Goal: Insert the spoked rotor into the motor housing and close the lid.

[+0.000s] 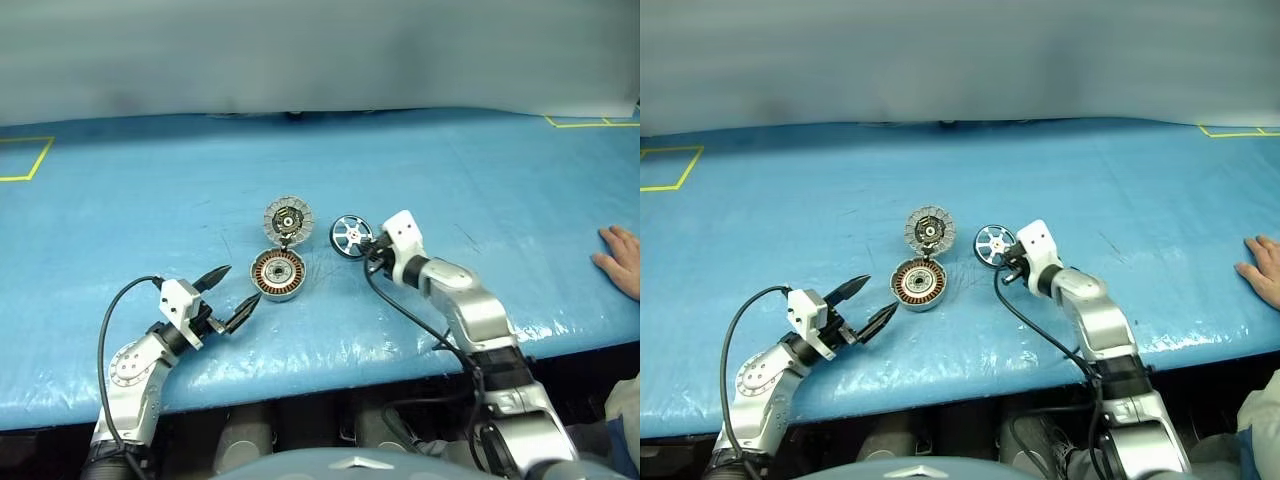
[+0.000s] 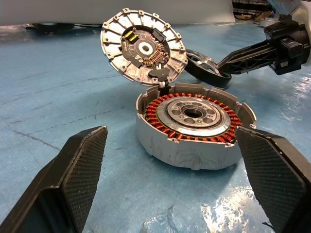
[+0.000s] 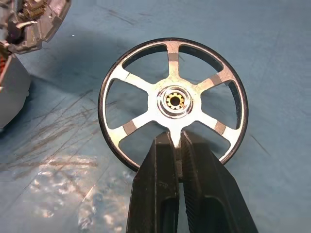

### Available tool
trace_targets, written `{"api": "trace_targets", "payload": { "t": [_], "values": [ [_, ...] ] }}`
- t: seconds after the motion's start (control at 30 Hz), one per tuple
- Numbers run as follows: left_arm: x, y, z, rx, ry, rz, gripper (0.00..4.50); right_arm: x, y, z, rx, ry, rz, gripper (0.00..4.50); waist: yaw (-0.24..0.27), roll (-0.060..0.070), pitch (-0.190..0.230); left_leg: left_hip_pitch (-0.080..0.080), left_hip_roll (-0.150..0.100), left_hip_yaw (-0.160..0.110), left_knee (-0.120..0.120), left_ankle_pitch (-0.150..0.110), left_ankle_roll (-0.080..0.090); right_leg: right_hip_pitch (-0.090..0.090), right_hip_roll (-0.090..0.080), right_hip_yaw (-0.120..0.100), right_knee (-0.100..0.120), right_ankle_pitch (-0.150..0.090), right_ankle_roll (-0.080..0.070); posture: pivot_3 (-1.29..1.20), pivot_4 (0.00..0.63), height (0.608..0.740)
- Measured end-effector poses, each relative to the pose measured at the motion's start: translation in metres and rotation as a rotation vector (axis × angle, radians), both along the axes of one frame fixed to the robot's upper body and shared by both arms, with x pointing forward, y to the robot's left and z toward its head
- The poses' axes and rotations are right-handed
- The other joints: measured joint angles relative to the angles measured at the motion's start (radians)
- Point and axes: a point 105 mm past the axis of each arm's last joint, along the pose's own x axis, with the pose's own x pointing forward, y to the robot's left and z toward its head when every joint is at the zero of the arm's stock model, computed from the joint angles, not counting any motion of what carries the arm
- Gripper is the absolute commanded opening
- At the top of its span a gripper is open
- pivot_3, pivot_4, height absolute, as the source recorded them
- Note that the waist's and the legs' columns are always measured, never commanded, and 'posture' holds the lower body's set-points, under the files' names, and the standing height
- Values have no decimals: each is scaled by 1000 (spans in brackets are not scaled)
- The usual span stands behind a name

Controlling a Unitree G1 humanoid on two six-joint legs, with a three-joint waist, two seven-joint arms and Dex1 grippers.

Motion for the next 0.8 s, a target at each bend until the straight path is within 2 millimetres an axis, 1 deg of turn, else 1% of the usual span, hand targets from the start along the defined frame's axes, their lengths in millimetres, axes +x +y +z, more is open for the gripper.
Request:
{"api": "trace_targets", "payload": {
  "t": [0.1,0.17,0.23,0.33,0.4,0.47,0.57,0.6,0.8],
  "values": [
    [0,-2,1,-6,-5,-14,4500,-13,-1,6,66,10,45,18,-4,0,0,1,1,0,0,0,0,0,1,0,0,0,0,0,150,740],
    [0,-2,2,-6,-8,-20,4500,-30,10,8,143,31,135,18,-3,0,0,1,2,0,0,0,0,0,1,-1,0,-2,-3,0,150,740],
    [-1,-3,2,-6,-11,-26,4500,-45,24,12,227,51,231,18,-4,0,0,2,2,0,0,0,0,0,1,-1,1,-2,-4,0,150,740],
    [-1,-4,3,-5,-14,-38,4500,-55,44,25,325,44,326,18,-3,0,0,2,1,0,1,0,0,0,1,0,0,-3,-4,0,150,740],
    [-1,-4,3,-4,-16,-41,4500,-58,58,29,377,46,371,18,-2,0,0,1,1,0,1,0,0,0,0,0,0,-3,-5,0,150,740],
    [-1,-4,3,-4,-21,-41,4500,-59,68,32,408,56,400,18,-1,0,0,1,1,0,1,0,0,0,0,0,0,-3,-5,0,150,740],
    [-1,-4,4,-10,-24,-39,4500,-56,84,39,436,51,437,18,-1,0,0,1,1,0,1,0,0,0,0,0,0,-3,-5,0,150,740],
    [-1,-4,4,-13,-25,-39,4500,-55,86,39,432,53,442,18,-1,0,0,1,1,0,1,0,0,0,0,0,0,-3,-5,0,150,740],
    [-3,-3,4,-24,-21,-33,4500,-43,91,16,366,126,384,18,-2,0,0,0,0,0,1,0,0,0,0,0,0,-2,-4,0,150,740]
  ]
}}
